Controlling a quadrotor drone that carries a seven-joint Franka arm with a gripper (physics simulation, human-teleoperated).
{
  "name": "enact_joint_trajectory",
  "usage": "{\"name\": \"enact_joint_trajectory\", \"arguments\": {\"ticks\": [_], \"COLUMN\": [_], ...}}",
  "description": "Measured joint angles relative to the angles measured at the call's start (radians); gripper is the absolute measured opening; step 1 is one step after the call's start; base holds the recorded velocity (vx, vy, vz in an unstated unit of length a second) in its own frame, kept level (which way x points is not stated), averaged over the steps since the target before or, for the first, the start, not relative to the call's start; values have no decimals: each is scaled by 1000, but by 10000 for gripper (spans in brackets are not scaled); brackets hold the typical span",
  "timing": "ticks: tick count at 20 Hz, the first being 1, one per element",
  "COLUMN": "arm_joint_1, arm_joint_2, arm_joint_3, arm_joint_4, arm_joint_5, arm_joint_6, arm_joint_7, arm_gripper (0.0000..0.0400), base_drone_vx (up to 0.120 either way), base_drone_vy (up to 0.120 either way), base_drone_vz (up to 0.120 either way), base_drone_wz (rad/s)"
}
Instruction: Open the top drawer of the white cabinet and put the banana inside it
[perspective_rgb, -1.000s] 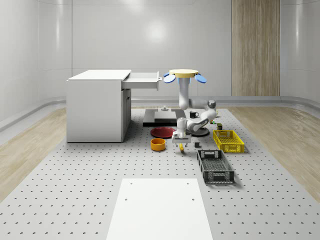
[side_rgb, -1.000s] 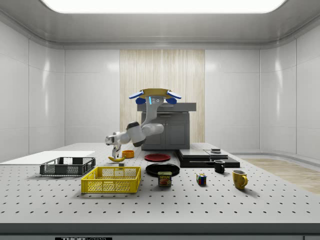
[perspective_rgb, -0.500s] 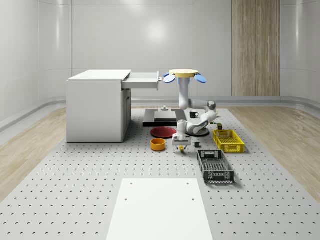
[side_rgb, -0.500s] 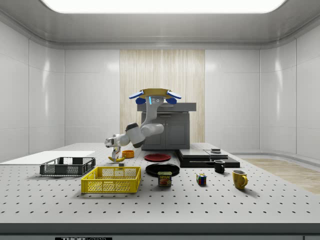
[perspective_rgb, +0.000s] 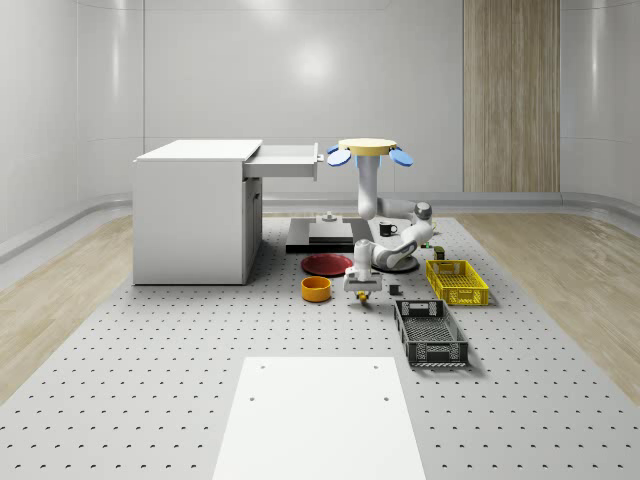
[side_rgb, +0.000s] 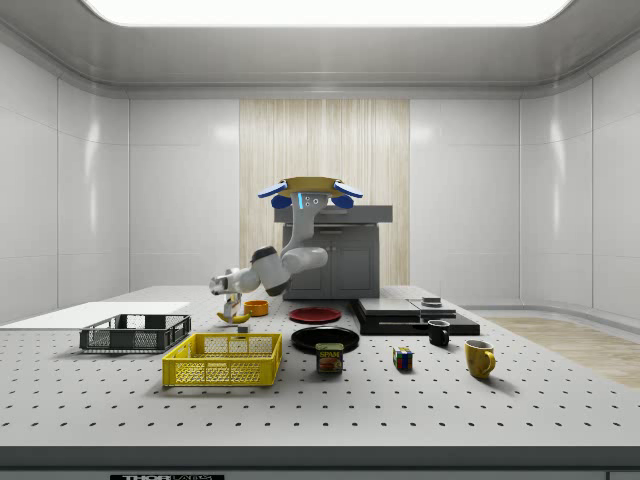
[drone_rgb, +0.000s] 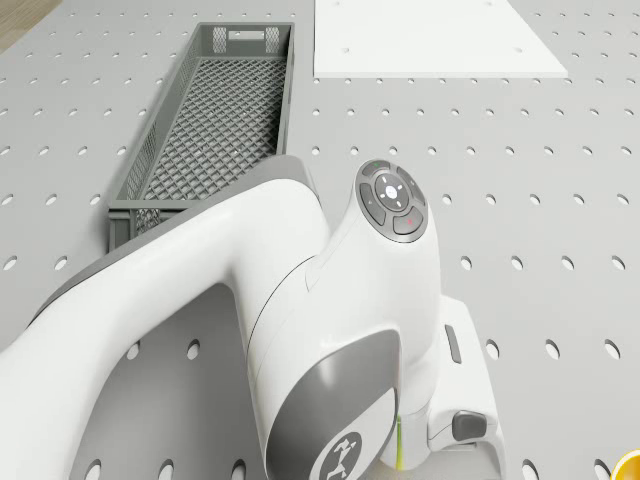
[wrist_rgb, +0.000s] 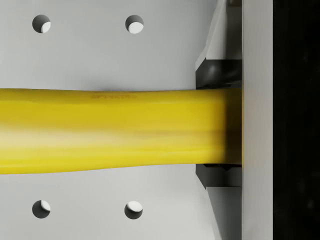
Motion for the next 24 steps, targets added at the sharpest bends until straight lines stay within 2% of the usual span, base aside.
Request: {"name": "enact_joint_trajectory", "arguments": {"ticks": [5, 10, 16, 24], "arm_joint_1": [-15, -27, -32, -32], "arm_joint_2": [-7, -16, -23, -30], "arm_joint_3": [-49, -99, -125, -133], "arm_joint_4": [-23, -42, -51, -53], "arm_joint_5": [-42, -87, -112, -123], "arm_joint_6": [-27, -53, -63, -62], "arm_joint_7": [31, 35, 36, 36], "arm_gripper": [193, 193, 193, 193], "base_drone_vx": [0, 0, 0, -110], "base_drone_vy": [0, 0, 0, 0], "base_drone_vz": [0, 120, 120, 120], "base_drone_wz": [0, 0, 0, 0]}}
